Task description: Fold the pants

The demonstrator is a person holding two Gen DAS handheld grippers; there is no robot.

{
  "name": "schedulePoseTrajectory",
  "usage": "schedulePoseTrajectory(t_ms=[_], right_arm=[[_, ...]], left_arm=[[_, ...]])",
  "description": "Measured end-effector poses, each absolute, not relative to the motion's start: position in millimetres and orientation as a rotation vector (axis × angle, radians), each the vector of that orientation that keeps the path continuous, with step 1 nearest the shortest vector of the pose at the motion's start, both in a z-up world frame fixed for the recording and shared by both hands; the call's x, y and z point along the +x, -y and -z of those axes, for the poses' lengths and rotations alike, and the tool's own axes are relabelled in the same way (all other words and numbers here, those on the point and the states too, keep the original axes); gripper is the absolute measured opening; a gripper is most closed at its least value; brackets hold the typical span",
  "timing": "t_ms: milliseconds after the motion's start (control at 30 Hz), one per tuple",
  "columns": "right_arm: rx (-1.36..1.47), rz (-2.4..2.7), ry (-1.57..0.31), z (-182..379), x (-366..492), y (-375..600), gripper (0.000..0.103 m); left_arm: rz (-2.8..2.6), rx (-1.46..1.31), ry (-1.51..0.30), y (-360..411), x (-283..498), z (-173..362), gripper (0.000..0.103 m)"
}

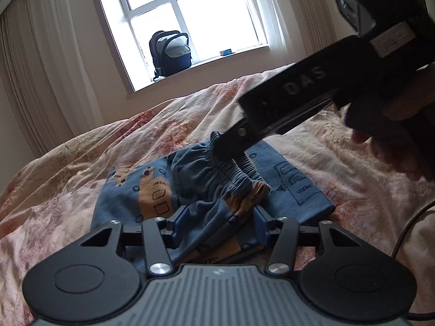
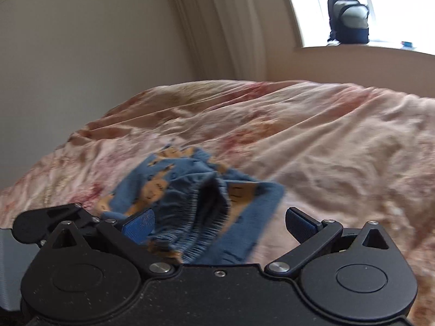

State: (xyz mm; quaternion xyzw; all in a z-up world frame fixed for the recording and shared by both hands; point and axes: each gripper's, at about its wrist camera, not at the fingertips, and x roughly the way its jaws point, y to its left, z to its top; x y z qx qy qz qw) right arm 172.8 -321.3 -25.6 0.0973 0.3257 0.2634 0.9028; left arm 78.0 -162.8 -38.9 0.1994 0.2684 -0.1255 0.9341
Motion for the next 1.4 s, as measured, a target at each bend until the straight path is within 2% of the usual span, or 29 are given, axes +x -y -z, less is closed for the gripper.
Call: schedulePoseTrajectory(t_ms=[100, 133, 267, 433, 500, 533, 567, 600, 667, 800, 1100, 1233, 1400], right_arm=[[0.285, -0.539, -0.684, 29.4, 183.0, 321.3, 0.098], [0.311, -0.537, -0.686, 30.1, 186.4, 321.4, 0.092], [0.335, -0.531, -0.681, 27.9, 193.1, 320.3, 0.076], [0.312, -0.524, -0.698, 28.4, 195.1, 311.2, 0.064], [0.29, -0.516, -0.71, 31.7, 194.5, 307.1, 0.054], [0.281, -0.505, -0.712, 32.8, 194.5, 306.2, 0.045], [0.283, -0.499, -0.713, 33.8, 194.0, 307.0, 0.033], [0.291, -0.487, -0.711, 34.6, 193.5, 308.6, 0.028], [0.315, -0.476, -0.704, 35.0, 192.5, 313.2, 0.011], [0.322, -0.473, -0.688, 33.1, 190.2, 314.2, 0.009], [0.356, -0.462, -0.632, 6.9, 173.5, 328.8, 0.008], [0.353, -0.438, -0.632, 3.8, 162.7, 345.2, 0.008], [0.336, -0.389, -0.698, 29.7, 160.1, 349.7, 0.008]], left_arm=[[0.282, 0.424, -0.546, 164.4, 76.3, 39.3, 0.037], [0.289, 0.435, -0.542, 165.4, 74.8, 39.5, 0.034], [0.291, 0.453, -0.538, 168.6, 72.6, 41.7, 0.028], [0.283, 0.44, -0.543, 168.4, 74.6, 41.1, 0.019], [0.281, 0.425, -0.546, 166.2, 76.1, 40.1, 0.016], [0.283, 0.417, -0.548, 165.4, 76.1, 39.7, 0.014], [0.283, 0.409, -0.549, 164.5, 76.4, 39.1, 0.013], [0.285, 0.402, -0.55, 163.7, 77.1, 38.3, 0.011], [0.286, 0.392, -0.547, 163.1, 77.0, 36.2, 0.009], [0.292, 0.374, -0.545, 160.6, 76.8, 30.1, 0.005], [0.362, 0.274, -0.562, 157.4, 75.5, -2.0, 0.004], [0.4, 0.304, -0.563, 172.8, 71.4, 7.6, 0.004], [0.429, 0.266, -0.65, 175.4, 79.1, 33.9, 0.006]])
